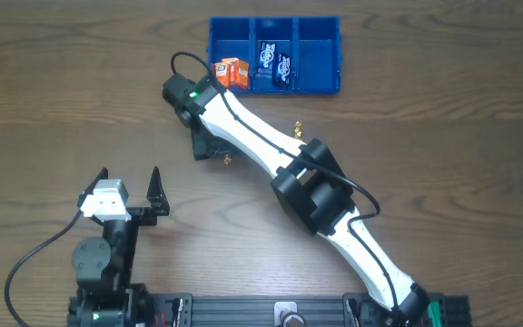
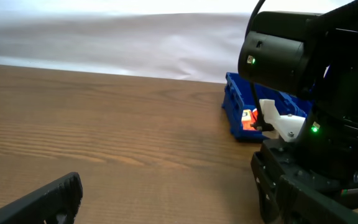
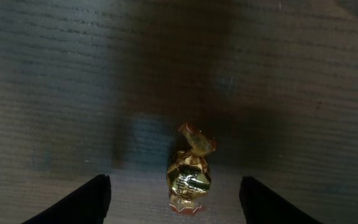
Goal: Sort Candies Into Trays
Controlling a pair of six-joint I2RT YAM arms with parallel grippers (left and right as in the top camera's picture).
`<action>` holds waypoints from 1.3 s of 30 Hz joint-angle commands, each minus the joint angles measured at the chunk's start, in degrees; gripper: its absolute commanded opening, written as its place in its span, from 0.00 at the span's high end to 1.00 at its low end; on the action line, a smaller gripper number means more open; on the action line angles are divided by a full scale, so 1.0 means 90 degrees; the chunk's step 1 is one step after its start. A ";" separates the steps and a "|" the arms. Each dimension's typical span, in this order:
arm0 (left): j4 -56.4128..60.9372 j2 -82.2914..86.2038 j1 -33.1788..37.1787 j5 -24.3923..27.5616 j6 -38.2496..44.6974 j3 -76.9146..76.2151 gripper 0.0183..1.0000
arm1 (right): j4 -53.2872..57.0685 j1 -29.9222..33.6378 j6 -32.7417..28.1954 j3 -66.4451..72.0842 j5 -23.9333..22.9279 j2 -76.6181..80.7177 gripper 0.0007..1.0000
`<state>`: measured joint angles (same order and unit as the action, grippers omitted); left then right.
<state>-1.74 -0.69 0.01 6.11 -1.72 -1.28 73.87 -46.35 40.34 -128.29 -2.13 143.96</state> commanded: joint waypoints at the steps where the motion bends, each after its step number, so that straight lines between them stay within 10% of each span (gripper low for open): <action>1: -0.0238 0.0029 0.0041 0.0136 -0.0070 0.0112 0.00 | -0.0005 0.0119 0.0046 -0.0029 0.0002 0.0131 0.33; 39: -0.0236 0.0029 0.0041 0.0136 -0.0070 0.0112 0.00 | -0.0163 0.0202 0.0044 -0.0034 0.0109 0.0328 0.79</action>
<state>-1.74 -0.69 0.01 6.11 -1.72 -1.28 72.62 -45.01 40.60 -128.29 -0.71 145.45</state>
